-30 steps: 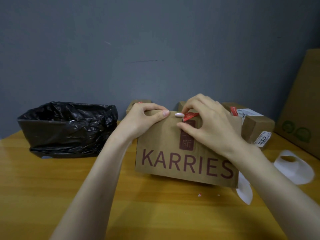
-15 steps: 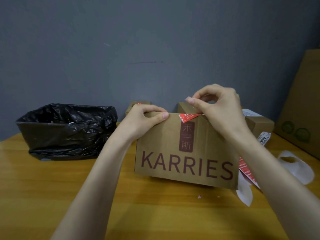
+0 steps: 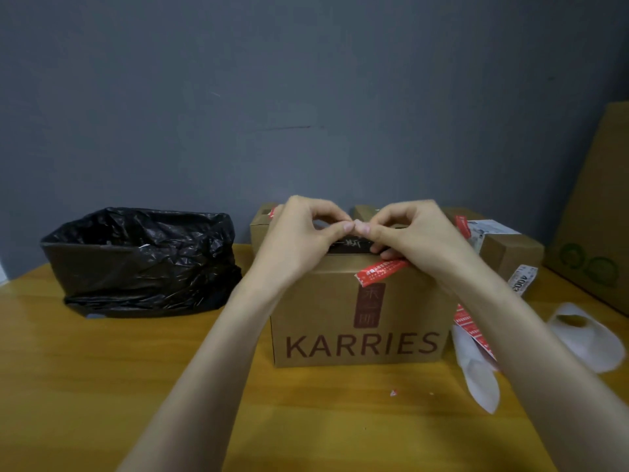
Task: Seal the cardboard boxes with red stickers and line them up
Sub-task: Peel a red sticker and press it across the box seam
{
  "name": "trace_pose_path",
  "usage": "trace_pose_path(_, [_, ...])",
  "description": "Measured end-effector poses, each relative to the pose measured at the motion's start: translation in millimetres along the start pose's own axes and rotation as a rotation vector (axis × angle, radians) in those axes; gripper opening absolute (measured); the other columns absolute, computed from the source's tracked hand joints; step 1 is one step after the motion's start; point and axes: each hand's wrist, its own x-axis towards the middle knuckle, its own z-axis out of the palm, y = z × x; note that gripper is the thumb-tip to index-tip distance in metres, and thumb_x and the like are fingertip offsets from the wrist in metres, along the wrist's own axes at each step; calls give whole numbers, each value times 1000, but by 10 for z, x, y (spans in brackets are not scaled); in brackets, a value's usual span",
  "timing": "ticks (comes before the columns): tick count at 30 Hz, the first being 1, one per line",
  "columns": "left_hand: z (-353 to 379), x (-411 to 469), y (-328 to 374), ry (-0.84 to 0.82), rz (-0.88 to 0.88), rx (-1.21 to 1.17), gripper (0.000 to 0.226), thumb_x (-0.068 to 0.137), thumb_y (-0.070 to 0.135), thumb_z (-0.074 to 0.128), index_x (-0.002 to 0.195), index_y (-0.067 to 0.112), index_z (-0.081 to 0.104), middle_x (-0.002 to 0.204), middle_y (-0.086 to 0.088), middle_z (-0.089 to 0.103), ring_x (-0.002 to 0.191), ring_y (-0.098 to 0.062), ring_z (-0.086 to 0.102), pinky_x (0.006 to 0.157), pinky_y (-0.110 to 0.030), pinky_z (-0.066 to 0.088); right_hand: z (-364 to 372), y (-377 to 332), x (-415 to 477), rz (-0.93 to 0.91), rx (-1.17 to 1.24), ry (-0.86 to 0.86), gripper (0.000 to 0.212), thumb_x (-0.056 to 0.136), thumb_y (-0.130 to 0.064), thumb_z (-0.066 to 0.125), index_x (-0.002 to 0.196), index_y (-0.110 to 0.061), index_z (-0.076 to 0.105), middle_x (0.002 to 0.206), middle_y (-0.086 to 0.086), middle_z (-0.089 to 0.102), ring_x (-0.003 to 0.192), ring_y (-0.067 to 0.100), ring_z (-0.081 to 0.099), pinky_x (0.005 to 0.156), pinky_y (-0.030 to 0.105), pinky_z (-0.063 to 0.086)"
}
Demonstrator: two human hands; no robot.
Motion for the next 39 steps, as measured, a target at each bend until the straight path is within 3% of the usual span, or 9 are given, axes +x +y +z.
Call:
trace_pose_path(8, [-52, 13, -18, 91, -126, 56, 16, 89, 24, 60, 77, 19, 69, 78, 8, 69, 86, -12, 63, 79, -27, 46, -148, 46, -70, -31, 29, 6, 8, 78, -13, 70, 70, -15, 71, 67, -2, 68, 62, 5, 64, 62, 15, 54])
trace_pose_path(12, [-47, -12, -51, -38, -90, 161, 28, 97, 27, 47, 89, 14, 71, 93, -7, 71, 95, -19, 61, 90, -30, 41, -350, 119, -109, 18, -338, 173, 6, 82, -21, 70, 79, -19, 76, 78, -8, 70, 77, 4, 62, 73, 24, 49])
trace_pose_path(14, [-4, -32, -40, -100, -66, 248, 28, 98, 28, 43, 93, 19, 69, 90, -9, 68, 95, -24, 57, 89, -32, 39, -411, 123, -112, 82, -392, 89, 7, 83, -22, 68, 83, -21, 75, 79, -12, 67, 80, 3, 59, 74, 23, 48])
trace_pose_path(17, [32, -46, -29, -130, -82, 292, 28, 99, 28, 39, 97, 33, 67, 80, 14, 60, 100, -21, 53, 87, -37, 44, -403, 115, -120, 82, -421, 12, 7, 84, -22, 67, 83, -22, 75, 82, -15, 66, 81, 1, 58, 74, 18, 46])
trace_pose_path(20, [52, -51, -44, -117, -76, 316, 29, 99, 28, 37, 99, 35, 65, 95, 11, 64, 107, -21, 51, 91, -43, 43, -304, 118, -117, 69, -399, 5, 7, 83, -23, 69, 80, -20, 74, 73, -16, 63, 70, -1, 54, 57, 6, 40])
trace_pose_path(26, [79, -59, -19, -145, -76, 419, 28, 99, 36, 34, 102, 41, 62, 92, 9, 61, 103, -21, 50, 78, -37, 40, -158, 122, -109, 91, -515, 95, 20, 84, -29, 67, 64, -26, 64, 64, -16, 52, 69, 6, 48, 66, 24, 33])
trace_pose_path(29, [108, -67, -26, -165, -64, 508, 27, 98, 41, 33, 100, 47, 59, 94, 10, 63, 100, -22, 54, 68, -35, 35, -121, 107, -121, 81, -596, 61, 23, 90, -28, 59, 74, -14, 68, 66, -9, 53, 74, 16, 52, 66, 25, 34])
trace_pose_path(32, [115, -67, -39, -151, -74, 535, 29, 98, 41, 31, 104, 48, 58, 92, 8, 64, 99, -25, 55, 66, -34, 34, -139, 93, -135, 78, -542, -3, 26, 93, -28, 55, 78, -11, 69, 76, 5, 63, 73, 19, 55, 62, 27, 38])
trace_pose_path(39, [112, -64, -27, -153, -81, 543, 30, 99, 41, 30, 104, 48, 58, 95, 8, 64, 102, -26, 55, 67, -35, 32, -326, 15, -148, 89, -303, -8, 16, 89, -30, 59, 78, -23, 68, 80, -8, 66, 79, 9, 61, 70, 26, 48])
